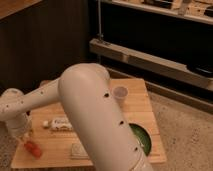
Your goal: Place the pepper on the white sponge
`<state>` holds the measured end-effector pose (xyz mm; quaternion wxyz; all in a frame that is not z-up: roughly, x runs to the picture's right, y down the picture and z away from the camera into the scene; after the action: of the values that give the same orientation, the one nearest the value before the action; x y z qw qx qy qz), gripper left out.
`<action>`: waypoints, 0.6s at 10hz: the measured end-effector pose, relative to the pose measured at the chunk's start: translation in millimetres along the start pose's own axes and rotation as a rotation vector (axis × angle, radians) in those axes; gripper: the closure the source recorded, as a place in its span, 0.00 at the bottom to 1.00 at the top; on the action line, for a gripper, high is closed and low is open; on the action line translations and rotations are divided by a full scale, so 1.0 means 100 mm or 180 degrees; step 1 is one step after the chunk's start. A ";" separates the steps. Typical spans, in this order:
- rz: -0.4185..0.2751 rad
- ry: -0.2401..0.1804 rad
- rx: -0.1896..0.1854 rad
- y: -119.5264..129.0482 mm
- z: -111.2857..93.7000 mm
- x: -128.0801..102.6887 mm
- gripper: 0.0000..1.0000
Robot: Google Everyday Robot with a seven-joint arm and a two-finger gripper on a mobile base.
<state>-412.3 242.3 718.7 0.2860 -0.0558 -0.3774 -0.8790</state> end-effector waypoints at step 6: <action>-0.0217 0.0078 -0.0286 -0.16 0.22 -0.05 0.20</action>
<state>-419.1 268.8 722.5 0.2578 -0.0449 -0.3357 -0.9049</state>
